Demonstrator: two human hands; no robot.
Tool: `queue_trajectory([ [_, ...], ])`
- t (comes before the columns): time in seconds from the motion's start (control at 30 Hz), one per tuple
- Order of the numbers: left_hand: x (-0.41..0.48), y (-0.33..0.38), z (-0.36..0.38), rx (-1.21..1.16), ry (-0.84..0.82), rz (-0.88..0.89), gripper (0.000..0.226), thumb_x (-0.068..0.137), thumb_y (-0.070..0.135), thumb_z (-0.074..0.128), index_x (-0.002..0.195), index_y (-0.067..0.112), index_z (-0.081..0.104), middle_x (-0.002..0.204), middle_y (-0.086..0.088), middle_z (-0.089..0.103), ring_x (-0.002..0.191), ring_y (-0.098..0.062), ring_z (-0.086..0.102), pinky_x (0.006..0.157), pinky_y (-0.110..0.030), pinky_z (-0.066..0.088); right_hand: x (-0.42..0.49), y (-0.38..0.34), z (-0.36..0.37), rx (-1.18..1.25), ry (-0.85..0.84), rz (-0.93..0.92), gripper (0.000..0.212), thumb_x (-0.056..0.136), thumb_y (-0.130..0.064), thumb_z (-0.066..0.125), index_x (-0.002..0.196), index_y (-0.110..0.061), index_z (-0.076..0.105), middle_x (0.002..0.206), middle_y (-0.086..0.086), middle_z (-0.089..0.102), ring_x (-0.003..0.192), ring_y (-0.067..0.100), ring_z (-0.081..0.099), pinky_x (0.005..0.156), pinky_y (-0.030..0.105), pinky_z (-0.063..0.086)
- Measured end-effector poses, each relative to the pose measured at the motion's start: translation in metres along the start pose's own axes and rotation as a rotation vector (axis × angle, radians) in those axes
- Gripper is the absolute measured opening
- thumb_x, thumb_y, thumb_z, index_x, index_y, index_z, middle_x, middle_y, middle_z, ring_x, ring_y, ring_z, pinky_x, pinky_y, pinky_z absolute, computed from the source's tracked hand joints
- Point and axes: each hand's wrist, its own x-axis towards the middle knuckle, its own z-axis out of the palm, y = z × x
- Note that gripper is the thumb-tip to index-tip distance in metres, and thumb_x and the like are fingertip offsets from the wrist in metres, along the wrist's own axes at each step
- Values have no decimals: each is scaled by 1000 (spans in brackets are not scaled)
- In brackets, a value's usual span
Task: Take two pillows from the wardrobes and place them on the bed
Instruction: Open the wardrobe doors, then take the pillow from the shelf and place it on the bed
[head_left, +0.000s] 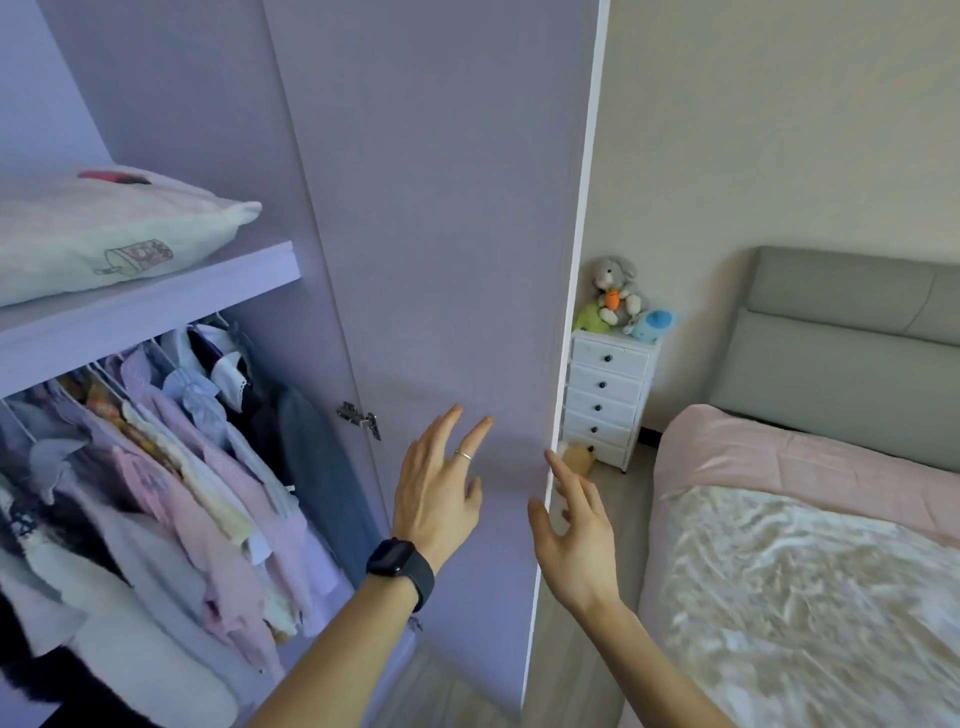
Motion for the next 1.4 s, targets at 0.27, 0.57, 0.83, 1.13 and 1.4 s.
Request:
queue_trajectory([
  [0.27,-123,-56,-34,-84,-53,-420,55,91,24,66,143,32,48,150,5,44,137,-19,42,108,-36,43,-83,-2,48,38,-329,-104,37,95,-29,64,130,-43,60,128,-30,57,127,0,49,101,14,39],
  [0.57,-131,-101,-138,39,181,-661,52,92,24,63,142,30,48,149,4,44,138,-18,39,113,-37,38,-20,-88,122,136,-554,-431,29,94,-29,66,123,-29,69,124,-16,63,118,7,55,101,21,40],
  [0.83,-57,-121,-272,336,423,-688,54,90,26,63,142,29,49,151,-1,41,138,-24,39,110,-45,41,91,-221,174,235,-564,-725,30,94,-30,66,123,-28,68,129,-8,62,123,18,53,102,21,33],
  [1.13,-4,-163,-366,639,466,-706,56,89,36,63,143,31,47,154,-1,37,141,-24,33,112,-43,38,187,-336,219,102,-539,-928,49,92,-49,60,138,-39,50,148,-10,43,138,20,33,107,33,33],
  [1.4,49,-252,-385,809,143,-724,79,86,40,53,154,45,13,166,2,7,153,-33,-2,122,-53,2,264,-351,303,-370,-761,-853,87,71,-66,53,131,-79,-9,163,-21,-3,152,32,6,118,63,17],
])
